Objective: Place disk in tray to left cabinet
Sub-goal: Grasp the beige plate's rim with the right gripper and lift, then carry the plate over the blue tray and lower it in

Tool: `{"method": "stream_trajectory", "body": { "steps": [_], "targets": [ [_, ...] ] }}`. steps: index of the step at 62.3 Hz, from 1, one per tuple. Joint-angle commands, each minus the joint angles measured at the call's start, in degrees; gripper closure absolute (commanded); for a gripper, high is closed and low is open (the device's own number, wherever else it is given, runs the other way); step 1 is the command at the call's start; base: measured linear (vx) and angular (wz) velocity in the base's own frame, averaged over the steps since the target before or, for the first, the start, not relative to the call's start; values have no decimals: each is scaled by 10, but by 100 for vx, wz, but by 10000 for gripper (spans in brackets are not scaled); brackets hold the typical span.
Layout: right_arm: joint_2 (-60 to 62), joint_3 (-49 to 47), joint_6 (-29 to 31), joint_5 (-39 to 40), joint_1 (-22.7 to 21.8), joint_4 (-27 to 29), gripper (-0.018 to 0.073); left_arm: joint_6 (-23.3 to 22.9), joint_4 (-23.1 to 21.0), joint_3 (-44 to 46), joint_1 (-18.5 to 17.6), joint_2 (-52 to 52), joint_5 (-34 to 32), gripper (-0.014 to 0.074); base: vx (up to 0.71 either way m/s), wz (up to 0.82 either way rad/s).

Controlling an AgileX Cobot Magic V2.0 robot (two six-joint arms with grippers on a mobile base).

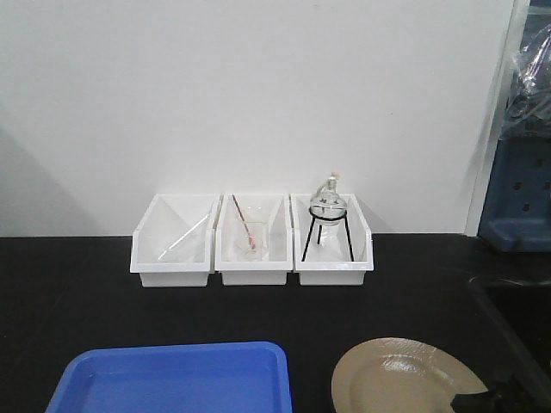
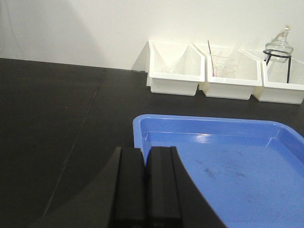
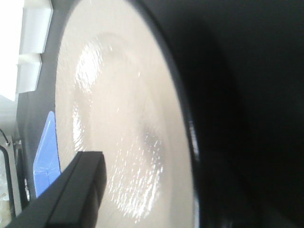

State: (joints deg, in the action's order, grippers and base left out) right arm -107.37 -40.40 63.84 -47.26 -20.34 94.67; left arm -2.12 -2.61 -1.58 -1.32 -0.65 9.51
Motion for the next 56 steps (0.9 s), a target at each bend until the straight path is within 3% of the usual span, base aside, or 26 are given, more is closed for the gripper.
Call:
{"method": "stream_trajectory", "body": {
  "steps": [1, 7, 17, 35, 47, 56],
  "targets": [
    [7, -12, 24, -29, 12, 47, 99, -4, -1, -11, 0, -9, -47, 603, 0, 0],
    [-4, -12, 28, -35, 11, 52, 225, -4, -1, -11, 0, -9, -47, 603, 0, 0],
    [-5, -15, 48, -56, 11, 57, 567, -4, -1, -11, 0, -9, -47, 603, 0, 0],
    [39, -53, 36, -108, 11, 68, 564, -4, -1, -11, 0, -9, -47, 603, 0, 0],
    [98, -94, -23, -115, 13, 62, 564, -4, -1, -11, 0, -9, -47, 603, 0, 0],
    [123, -132, -81, -114, 57, 63, 564, -4, -1, -11, 0, -9, -47, 603, 0, 0]
  ]
}}
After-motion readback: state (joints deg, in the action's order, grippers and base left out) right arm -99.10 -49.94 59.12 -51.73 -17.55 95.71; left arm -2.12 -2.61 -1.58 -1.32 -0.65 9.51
